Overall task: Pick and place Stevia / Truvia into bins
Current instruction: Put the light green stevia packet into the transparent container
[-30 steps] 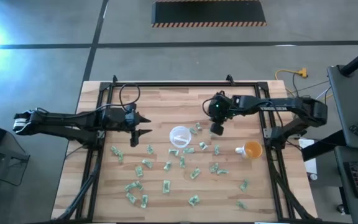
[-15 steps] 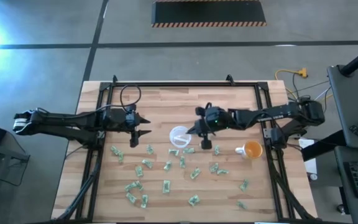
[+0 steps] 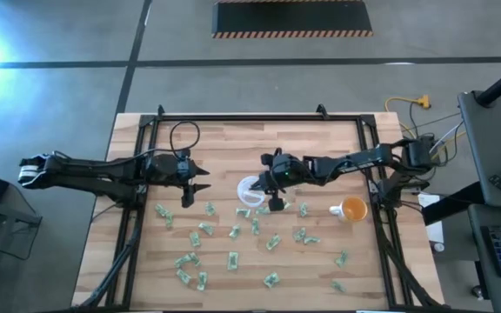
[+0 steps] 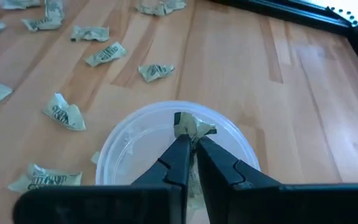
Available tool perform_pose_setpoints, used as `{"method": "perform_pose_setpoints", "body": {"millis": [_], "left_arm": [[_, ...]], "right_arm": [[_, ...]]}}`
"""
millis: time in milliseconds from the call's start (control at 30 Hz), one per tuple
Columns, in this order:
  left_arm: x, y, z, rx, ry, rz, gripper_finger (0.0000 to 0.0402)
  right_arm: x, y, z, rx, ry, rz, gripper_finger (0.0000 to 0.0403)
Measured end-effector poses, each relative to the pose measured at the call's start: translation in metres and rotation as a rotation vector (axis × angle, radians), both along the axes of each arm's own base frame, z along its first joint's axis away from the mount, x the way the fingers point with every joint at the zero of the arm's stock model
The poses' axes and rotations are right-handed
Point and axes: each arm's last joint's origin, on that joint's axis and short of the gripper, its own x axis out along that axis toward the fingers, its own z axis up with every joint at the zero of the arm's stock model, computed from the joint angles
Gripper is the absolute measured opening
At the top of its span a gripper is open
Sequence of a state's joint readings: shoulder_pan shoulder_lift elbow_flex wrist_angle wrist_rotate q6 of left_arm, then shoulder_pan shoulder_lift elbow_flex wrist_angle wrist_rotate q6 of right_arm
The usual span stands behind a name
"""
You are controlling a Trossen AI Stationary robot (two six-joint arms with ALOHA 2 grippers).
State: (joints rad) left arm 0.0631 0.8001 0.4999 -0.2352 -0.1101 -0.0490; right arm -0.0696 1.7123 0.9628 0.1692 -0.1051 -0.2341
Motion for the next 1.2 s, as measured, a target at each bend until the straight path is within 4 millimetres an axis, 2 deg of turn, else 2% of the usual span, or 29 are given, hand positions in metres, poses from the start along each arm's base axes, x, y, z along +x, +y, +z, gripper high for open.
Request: {"method": "perform_pose_setpoints", "body": {"millis": [300, 500, 733, 1033, 1200], "left_arm": [[0.006, -0.001, -0.017, -0.047, 0.092, -0.044, 0.0185], [0.016, -0.004, -0.036, -0.132, 0.216, -0.116, 0.0185], [0.028, -0.007, -0.067, -0.131, 0.466, -0.143, 0.0185], [0.054, -0.012, -0.081, -0.117, 0.573, -0.182, 0.0185], [0.058, -0.015, -0.086, -0.140, 0.603, -0.214, 0.0185]], "right_arm": [[-0.001, 0.000, 0.010, -0.004, 0.002, 0.003, 0.0109], [-0.011, 0.002, 0.021, -0.002, 0.022, 0.005, 0.0137], [-0.024, 0.012, 0.037, 0.019, 0.044, 0.017, 0.0133], [-0.031, 0.023, 0.042, 0.019, 0.044, 0.052, 0.0117], [-0.033, 0.023, 0.040, 0.019, 0.047, 0.053, 0.0111]]}}
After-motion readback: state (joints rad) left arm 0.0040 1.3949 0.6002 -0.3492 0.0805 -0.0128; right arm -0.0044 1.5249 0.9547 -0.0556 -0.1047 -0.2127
